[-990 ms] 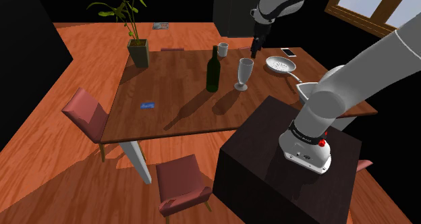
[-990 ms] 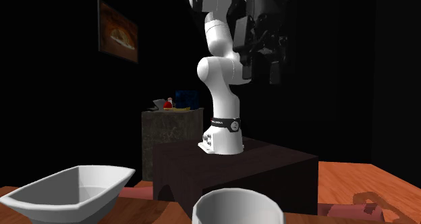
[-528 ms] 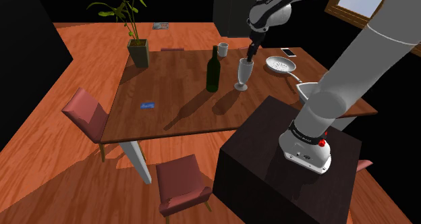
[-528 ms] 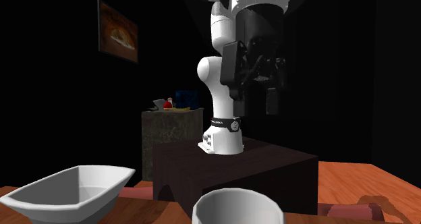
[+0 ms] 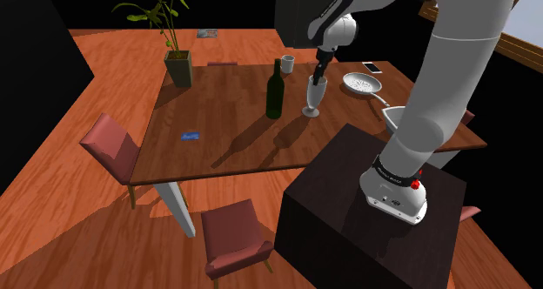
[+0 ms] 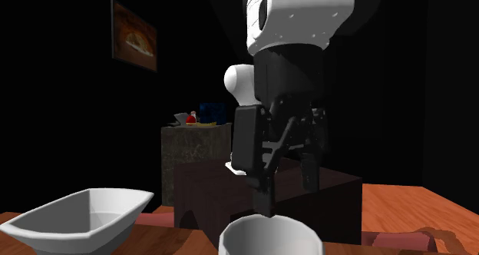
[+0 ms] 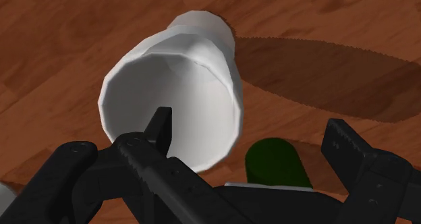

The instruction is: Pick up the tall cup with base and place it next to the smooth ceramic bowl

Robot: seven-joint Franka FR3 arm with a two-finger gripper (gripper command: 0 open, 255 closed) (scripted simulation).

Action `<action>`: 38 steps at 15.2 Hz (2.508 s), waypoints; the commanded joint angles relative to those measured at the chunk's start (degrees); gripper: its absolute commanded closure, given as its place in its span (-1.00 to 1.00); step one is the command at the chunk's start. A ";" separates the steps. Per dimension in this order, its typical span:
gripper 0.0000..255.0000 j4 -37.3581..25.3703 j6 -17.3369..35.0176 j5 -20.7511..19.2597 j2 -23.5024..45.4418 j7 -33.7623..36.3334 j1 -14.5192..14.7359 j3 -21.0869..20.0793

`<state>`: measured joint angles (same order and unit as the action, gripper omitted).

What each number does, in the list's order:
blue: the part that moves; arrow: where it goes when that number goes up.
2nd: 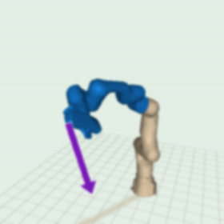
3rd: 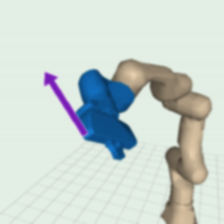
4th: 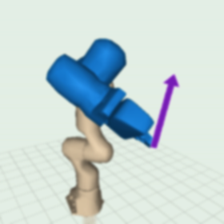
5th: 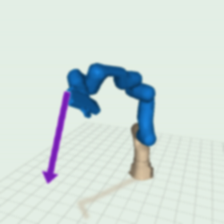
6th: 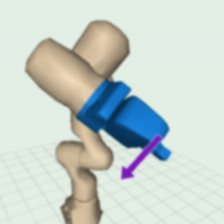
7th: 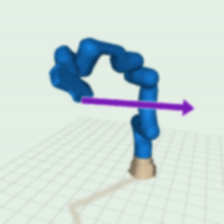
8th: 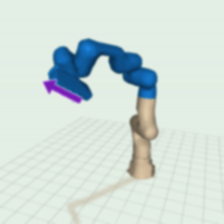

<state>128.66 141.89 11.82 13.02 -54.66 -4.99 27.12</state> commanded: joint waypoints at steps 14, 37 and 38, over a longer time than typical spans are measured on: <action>-1.00 -1.35 4.52 5.58 6.64 -4.22 -2.21 -2.67; 1.00 -2.13 -2.95 -0.95 -1.01 0.46 0.11 0.50; 1.00 -2.29 -3.61 -1.45 -1.60 0.82 0.24 0.68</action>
<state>126.55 138.97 10.91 12.05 -54.25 -4.92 27.61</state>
